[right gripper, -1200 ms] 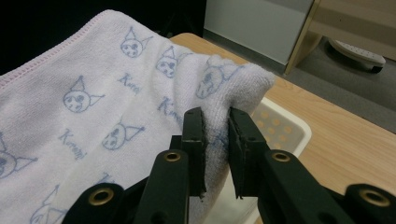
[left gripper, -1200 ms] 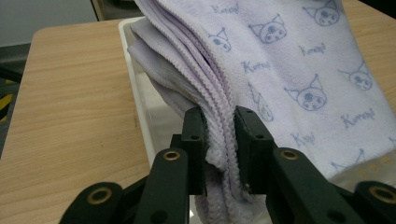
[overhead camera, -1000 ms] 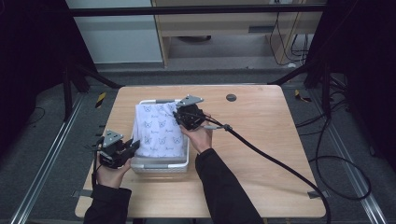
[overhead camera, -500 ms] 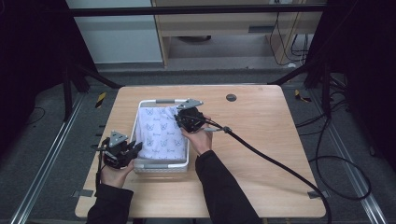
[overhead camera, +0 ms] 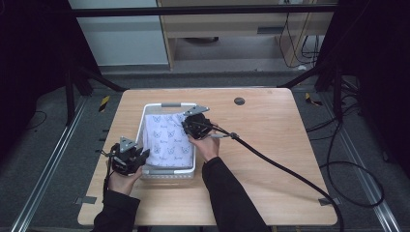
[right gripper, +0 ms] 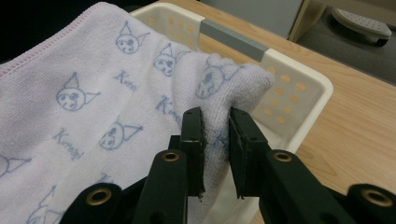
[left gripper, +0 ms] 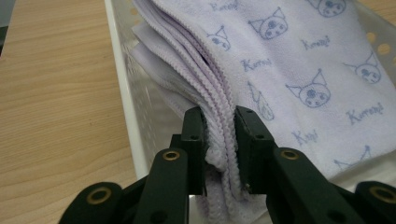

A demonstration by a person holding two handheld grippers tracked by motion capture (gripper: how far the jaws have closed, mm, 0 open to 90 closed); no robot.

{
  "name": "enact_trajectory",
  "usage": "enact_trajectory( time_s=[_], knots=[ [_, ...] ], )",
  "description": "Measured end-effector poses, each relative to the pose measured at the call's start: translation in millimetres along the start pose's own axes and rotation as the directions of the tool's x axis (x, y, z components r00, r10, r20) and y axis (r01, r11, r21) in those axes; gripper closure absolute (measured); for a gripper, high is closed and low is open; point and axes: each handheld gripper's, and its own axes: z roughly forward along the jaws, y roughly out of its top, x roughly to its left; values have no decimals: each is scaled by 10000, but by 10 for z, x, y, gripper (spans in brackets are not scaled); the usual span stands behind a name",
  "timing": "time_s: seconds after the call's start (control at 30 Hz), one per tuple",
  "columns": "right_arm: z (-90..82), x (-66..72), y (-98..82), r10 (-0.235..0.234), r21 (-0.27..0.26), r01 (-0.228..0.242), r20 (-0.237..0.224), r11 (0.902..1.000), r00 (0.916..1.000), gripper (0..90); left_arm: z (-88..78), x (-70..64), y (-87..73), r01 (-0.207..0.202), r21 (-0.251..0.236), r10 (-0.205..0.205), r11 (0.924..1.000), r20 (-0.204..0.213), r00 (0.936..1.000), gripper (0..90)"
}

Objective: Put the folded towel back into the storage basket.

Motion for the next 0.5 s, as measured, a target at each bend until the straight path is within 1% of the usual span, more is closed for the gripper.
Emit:
enact_trajectory(
  time_s=[0.27, 0.33, 0.4, 0.47, 0.5],
  knots=[
    [67, 4, -62, -63, 292, 62, 42, 9996, 10000, 762, 77, -18, -40, -28, 326, 32, 9995, -115, 9999, 726],
    [76, 8, -76, -59, 295, 59, 21, 9995, 10000, 759, 80, -23, -38, -43, 339, 48, 9994, -149, 9999, 724],
    [88, 4, -84, -106, 416, 107, -23, 9991, 9999, 753, 82, -21, -38, -29, 358, 34, 9994, -144, 9999, 718],
    [97, 1, -92, -194, 510, 192, 36, 9985, 9998, 741, 86, -29, -38, -71, 384, 78, 9992, -178, 9998, 703],
    [97, 0, -95, -297, 520, 290, 133, 9982, 9995, 741, 88, -33, -39, -91, 369, 99, 9993, -197, 9998, 678]
  ],
)
